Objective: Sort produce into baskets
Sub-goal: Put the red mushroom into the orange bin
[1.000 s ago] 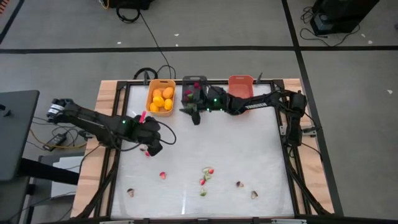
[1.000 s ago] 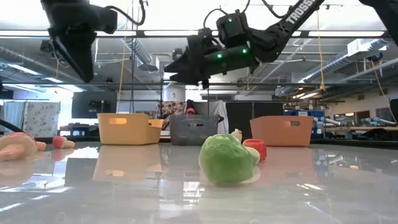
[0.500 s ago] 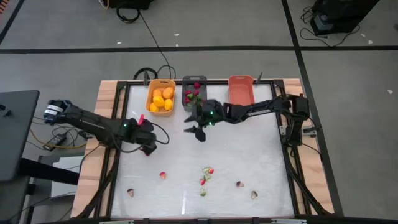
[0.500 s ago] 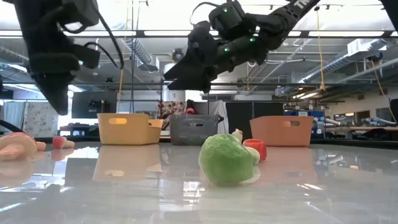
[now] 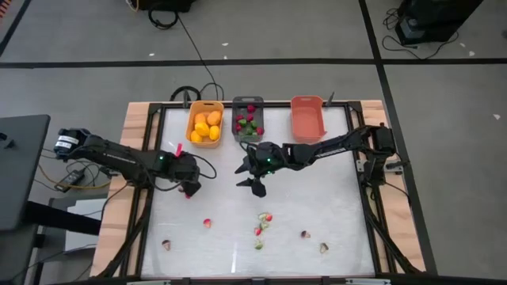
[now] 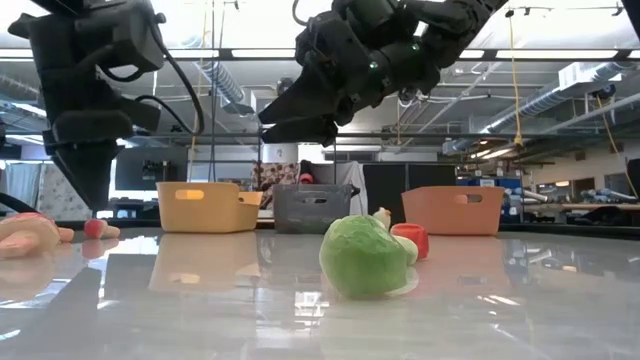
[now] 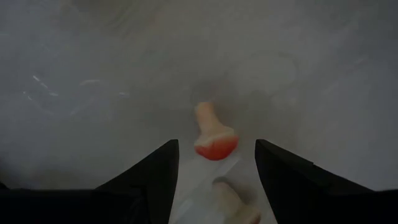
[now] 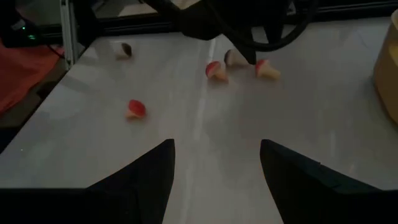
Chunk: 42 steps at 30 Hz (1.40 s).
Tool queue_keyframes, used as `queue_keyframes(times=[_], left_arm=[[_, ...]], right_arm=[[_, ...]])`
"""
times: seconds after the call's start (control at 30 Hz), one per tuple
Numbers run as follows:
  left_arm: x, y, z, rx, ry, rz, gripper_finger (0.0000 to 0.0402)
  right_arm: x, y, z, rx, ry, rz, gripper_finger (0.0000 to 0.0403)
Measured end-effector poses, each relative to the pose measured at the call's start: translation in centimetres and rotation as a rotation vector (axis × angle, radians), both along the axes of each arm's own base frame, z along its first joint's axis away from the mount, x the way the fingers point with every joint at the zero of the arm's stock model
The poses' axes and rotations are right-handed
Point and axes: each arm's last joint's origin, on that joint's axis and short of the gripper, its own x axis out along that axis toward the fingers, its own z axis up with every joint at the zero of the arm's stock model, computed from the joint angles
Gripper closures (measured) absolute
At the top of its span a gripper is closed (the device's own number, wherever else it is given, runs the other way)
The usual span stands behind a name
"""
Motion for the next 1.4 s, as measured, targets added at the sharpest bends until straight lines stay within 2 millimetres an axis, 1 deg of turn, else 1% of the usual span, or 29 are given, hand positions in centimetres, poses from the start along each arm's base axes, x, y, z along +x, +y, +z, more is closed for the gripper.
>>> queue_keyframes(times=[0.47,0.63,0.8,1.03,1.13,1.23,1.3,1.4], left_arm=[[0.4,0.1,-0.1,0.003,-0.02,-0.012,0.0187],[1.0,0.1,-0.6,0.005,-0.014,-0.003,0.0207],[1.2,0.0,-1.5,0.002,0.046,0.024,0.0225],[1.6,0.0,-2.3,-0.012,0.088,0.04,0.0238],[1.8,-0.1,-2.4,-0.017,0.071,0.039,0.0249],[2.2,-0.1,-2.4,-0.018,0.037,0.021,0.0271],[2.6,-0.2,-2.3,-0.022,-0.006,0.014,0.0287],[3.5,-0.3,-2.1,-0.015,-0.081,-0.049,0.0304]], right_arm=[[-0.1,0.3,-0.2,-0.003,0.022,0.011,0.0155],[-0.1,0.4,-0.2,0.01,0.025,0.009,0.0161],[-0.2,0.4,-0.3,0.012,0.041,0.009,0.0172],[-0.3,1.2,-0.5,0.01,0.065,0.024,0.0185],[-0.3,1.6,-0.6,-0.01,0.066,0.004,0.0189],[-0.3,1.7,-0.7,-0.04,0.076,-0.046,0.0196],[-0.4,1.6,-0.9,-0.019,0.105,-0.061,0.0198],[-1.1,1.6,-1.9,0.018,0.15,-0.079,0.0199]])
